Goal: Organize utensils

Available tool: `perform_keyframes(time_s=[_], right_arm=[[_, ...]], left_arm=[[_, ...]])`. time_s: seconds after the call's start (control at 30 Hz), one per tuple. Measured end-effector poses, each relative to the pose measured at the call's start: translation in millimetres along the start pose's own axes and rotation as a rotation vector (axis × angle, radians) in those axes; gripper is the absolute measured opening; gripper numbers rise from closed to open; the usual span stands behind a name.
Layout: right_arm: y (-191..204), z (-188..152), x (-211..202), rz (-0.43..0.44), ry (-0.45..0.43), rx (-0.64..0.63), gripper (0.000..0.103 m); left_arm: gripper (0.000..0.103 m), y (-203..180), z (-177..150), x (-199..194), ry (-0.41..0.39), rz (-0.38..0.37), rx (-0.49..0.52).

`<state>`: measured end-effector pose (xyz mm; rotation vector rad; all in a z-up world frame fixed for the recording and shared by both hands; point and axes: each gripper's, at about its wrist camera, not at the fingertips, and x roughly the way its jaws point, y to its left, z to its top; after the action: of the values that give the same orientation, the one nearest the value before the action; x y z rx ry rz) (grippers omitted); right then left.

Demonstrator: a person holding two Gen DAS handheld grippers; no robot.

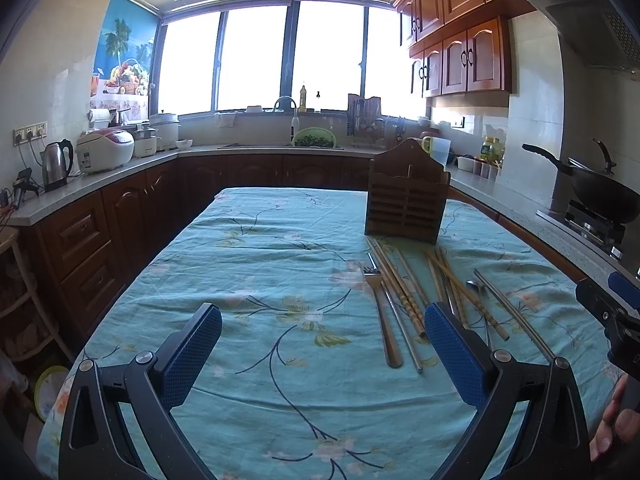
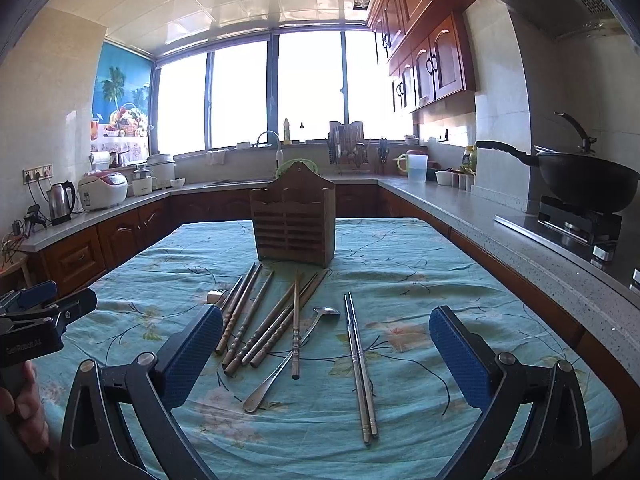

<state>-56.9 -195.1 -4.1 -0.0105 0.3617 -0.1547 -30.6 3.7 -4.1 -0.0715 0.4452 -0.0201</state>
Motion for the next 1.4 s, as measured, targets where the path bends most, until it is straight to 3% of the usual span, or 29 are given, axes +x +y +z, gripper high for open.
perform_keyframes(time_s=[1.4], right_arm=[[1, -1, 1, 0.058, -0.003, 0.021, 0.103]], left_arm=[[0.102, -6, -2, -4, -0.018, 0.009, 0.014]])
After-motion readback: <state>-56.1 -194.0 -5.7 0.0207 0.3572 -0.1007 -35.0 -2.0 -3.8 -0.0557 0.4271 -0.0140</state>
